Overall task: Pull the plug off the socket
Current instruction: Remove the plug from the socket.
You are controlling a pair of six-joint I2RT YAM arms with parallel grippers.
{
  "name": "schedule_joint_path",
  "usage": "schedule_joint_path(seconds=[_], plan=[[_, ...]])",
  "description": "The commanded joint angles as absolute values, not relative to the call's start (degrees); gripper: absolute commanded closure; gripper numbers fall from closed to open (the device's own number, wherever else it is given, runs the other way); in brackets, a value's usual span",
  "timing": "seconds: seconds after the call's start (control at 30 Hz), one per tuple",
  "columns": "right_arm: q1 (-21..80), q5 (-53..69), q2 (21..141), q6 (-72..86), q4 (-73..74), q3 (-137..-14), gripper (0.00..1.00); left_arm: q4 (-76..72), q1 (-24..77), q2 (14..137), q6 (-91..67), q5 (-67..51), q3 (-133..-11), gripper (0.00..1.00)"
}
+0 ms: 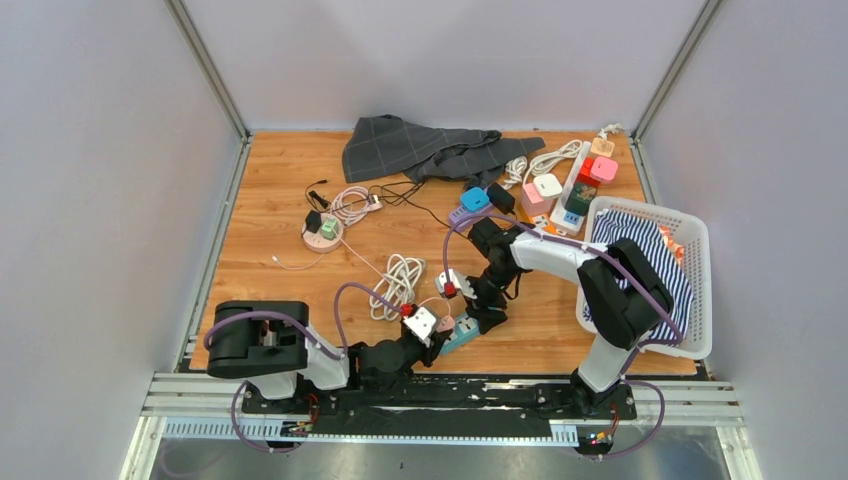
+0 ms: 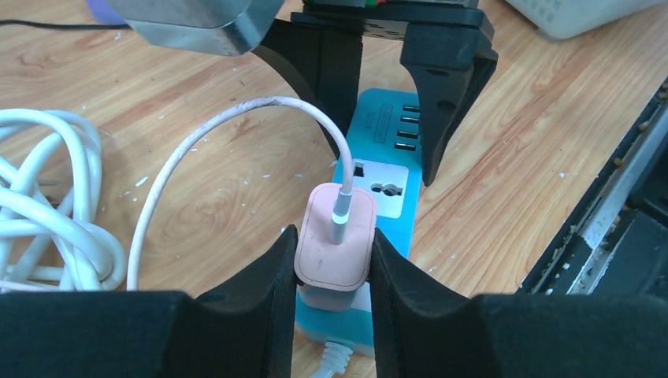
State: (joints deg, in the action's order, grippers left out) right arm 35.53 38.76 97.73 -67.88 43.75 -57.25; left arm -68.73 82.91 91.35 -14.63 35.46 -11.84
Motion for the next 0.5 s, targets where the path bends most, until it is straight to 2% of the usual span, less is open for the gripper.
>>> schedule_joint_path(seconds=[0.0, 0.17, 0.33, 0.47], plan=[[34.1, 30.5, 100.3, -64.1, 37.3, -57.3, 1.00, -62.4, 86.3, 93.4, -7.6, 34.7, -10.9, 1.00], [34.0, 30.3, 100.5, -64.2, 37.3, -57.3, 1.00, -64.6, 86.6, 92.7, -6.7, 33.0, -9.5, 1.00], [34.0, 30.1, 100.9, -64.1, 37.3, -57.4, 1.00, -89.0, 86.5, 97.2, -13.9, 31.4, -1.6, 1.00], [34.1, 29.9, 100.9, -64.0, 37.3, -57.4, 1.00, -87.7, 86.5, 98.5, -16.7, 29.6, -3.5, 1.00]])
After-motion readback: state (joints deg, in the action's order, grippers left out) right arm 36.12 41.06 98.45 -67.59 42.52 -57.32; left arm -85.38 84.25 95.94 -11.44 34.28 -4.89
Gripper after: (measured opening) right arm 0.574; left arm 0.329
